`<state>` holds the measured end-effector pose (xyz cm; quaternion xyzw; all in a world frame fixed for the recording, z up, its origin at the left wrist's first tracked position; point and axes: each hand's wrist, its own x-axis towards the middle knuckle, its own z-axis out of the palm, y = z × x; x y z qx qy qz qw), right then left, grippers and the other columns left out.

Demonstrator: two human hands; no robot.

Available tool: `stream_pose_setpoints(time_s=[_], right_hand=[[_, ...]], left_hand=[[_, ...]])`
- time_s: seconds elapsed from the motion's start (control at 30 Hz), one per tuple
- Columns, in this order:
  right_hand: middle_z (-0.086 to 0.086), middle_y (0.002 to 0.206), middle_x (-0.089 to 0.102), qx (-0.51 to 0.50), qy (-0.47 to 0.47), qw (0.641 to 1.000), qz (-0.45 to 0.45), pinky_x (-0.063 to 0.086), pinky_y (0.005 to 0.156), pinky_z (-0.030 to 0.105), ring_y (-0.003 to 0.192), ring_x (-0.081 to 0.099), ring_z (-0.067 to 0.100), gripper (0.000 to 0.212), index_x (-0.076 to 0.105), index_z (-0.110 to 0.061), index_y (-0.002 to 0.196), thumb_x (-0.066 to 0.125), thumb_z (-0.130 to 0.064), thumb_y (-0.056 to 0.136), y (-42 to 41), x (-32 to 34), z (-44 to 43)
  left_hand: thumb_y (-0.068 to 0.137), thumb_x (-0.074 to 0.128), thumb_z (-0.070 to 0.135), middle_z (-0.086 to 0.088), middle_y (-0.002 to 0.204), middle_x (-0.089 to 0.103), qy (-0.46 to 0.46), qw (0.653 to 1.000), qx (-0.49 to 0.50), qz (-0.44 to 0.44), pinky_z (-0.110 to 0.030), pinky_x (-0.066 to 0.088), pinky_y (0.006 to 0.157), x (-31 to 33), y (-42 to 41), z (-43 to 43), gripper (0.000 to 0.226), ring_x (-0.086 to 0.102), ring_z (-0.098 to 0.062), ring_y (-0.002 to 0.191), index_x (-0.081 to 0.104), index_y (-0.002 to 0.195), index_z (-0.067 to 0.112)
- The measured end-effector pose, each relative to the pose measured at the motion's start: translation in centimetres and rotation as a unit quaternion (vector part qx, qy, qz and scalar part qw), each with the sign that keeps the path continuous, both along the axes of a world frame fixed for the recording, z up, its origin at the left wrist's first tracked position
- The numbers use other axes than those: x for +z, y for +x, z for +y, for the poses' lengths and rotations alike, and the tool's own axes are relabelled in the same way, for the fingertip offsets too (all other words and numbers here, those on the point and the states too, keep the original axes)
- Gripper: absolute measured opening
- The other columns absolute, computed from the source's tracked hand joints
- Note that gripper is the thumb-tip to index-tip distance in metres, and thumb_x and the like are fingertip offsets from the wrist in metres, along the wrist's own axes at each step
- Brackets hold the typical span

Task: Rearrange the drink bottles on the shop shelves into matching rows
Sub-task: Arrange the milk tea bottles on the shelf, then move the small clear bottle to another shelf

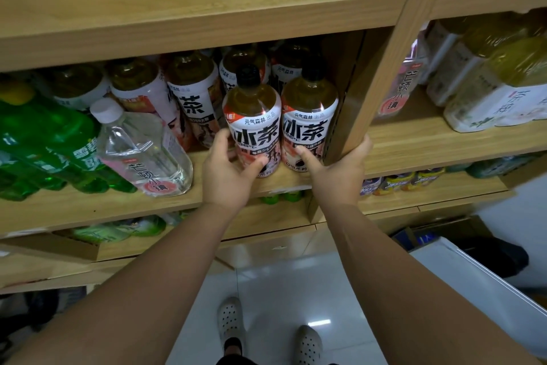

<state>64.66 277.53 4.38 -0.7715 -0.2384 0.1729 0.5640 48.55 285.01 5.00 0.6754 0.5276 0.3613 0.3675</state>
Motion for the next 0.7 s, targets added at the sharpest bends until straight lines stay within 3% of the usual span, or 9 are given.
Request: stream_pose_setpoints(time_s=[0.1, 0.2, 0.33, 0.43, 0.53, 0.6, 0.7], right_hand=[[-0.002, 0.142, 0.058, 0.028, -0.002, 1.000, 0.007, 0.047, 0.110, 0.039, 0.131, 0.055, 0.016, 0.111, 0.023, -0.024, 0.154, 0.094, -0.043, 0.069, 0.2, 0.3, -0.8], [-0.001, 0.151, 0.050, 0.045, -0.008, 0.999, 0.001, 0.042, 0.116, 0.045, 0.139, 0.049, 0.019, 0.115, 0.022, -0.025, 0.158, 0.089, -0.053, 0.070, -0.1, 0.5, -2.3], [0.008, 0.158, 0.036, 0.012, -0.009, 0.998, -0.058, 0.029, 0.114, 0.035, 0.147, 0.033, 0.025, 0.105, 0.028, -0.021, 0.158, 0.088, -0.043, 0.076, -2.8, 1.6, -4.8], [0.010, 0.150, 0.040, 0.037, 0.039, 0.993, -0.107, 0.035, 0.117, 0.045, 0.141, 0.037, 0.024, 0.087, 0.037, -0.018, 0.152, 0.083, -0.037, 0.080, -6.2, 2.3, -5.9], [0.005, 0.136, 0.049, 0.141, 0.082, 0.976, -0.142, 0.044, 0.109, 0.042, 0.129, 0.048, 0.019, 0.062, 0.052, -0.017, 0.138, 0.081, -0.030, 0.086, -8.6, 3.7, -4.6], [-0.004, 0.130, 0.051, 0.251, 0.060, 0.958, -0.125, 0.047, 0.106, 0.038, 0.122, 0.050, 0.010, 0.048, 0.056, -0.025, 0.132, 0.078, -0.032, 0.089, -9.9, 5.3, -2.8], [-0.011, 0.137, 0.048, 0.365, 0.014, 0.924, -0.112, 0.047, 0.110, 0.041, 0.127, 0.050, 0.010, 0.049, 0.055, -0.033, 0.138, 0.072, -0.041, 0.094, -11.4, 7.0, 0.0]], left_hand=[[0.085, 0.083, 0.032, 0.019, 0.132, 0.057, -0.004, 1.000, -0.010, 0.007, -0.031, 0.050, 0.105, 0.6, -0.5, -1.5, 0.083, 0.057, -0.003, 0.122, 0.036, 0.154, 0.034], [0.086, 0.080, 0.037, 0.009, 0.151, 0.050, -0.029, 0.999, 0.003, 0.014, -0.041, 0.047, 0.112, 0.4, -2.9, -3.6, 0.091, 0.052, -0.011, 0.133, 0.026, 0.160, 0.036], [0.084, 0.081, 0.038, 0.009, 0.141, 0.055, -0.026, 0.997, 0.070, 0.024, -0.048, 0.054, 0.101, -0.1, -8.1, -6.5, 0.076, 0.058, -0.011, 0.120, 0.041, 0.149, 0.038], [0.086, 0.081, 0.030, 0.007, 0.138, 0.056, -0.006, 0.990, 0.136, 0.026, -0.045, 0.054, 0.100, 1.1, -11.8, -7.4, 0.069, 0.059, -0.011, 0.116, 0.046, 0.145, 0.035], [0.088, 0.080, 0.028, 0.008, 0.140, 0.053, 0.016, 0.985, 0.169, 0.032, -0.041, 0.054, 0.097, 2.9, -14.4, -6.5, 0.069, 0.057, -0.011, 0.117, 0.045, 0.147, 0.032], [0.090, 0.078, 0.030, 0.008, 0.143, 0.051, 0.024, 0.985, 0.166, 0.036, -0.035, 0.051, 0.096, 3.7, -15.5, -5.4, 0.070, 0.054, -0.011, 0.120, 0.043, 0.150, 0.031], [0.091, 0.076, 0.033, 0.009, 0.150, 0.047, 0.029, 0.989, 0.142, 0.039, -0.038, 0.047, 0.106, 4.3, -16.3, -3.5, 0.074, 0.051, -0.010, 0.130, 0.038, 0.155, 0.032]])
